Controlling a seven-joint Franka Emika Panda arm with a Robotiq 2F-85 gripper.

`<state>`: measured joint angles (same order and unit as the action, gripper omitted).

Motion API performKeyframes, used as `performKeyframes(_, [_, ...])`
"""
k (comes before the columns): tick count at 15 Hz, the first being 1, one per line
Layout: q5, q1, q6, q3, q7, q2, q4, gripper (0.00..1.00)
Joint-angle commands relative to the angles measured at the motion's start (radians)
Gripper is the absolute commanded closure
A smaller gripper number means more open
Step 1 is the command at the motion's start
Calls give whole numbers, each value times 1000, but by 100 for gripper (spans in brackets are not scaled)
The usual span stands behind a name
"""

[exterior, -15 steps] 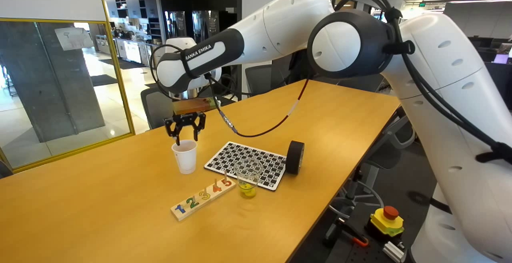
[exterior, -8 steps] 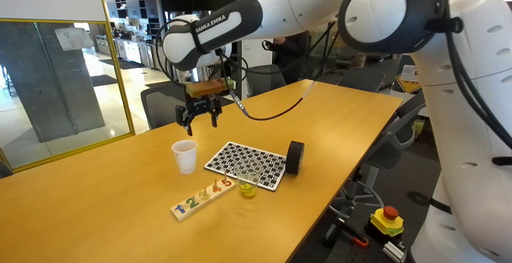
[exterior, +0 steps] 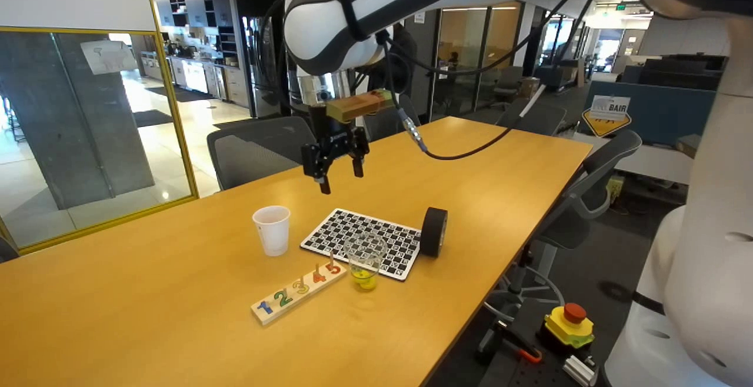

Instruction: Put the orange circles inside the white cup and the yellow circles in the transparent cup.

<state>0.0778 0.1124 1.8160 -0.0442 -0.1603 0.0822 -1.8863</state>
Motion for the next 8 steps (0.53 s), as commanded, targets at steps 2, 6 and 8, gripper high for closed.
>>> performKeyframes(2, [42, -19, 92, -9, 51, -276, -304, 0])
performKeyframes(6, [21, -40, 224, 7, 63, -490, -526, 0])
performKeyframes(8, [-15, -51, 235, 18, 56, -589, -601, 0])
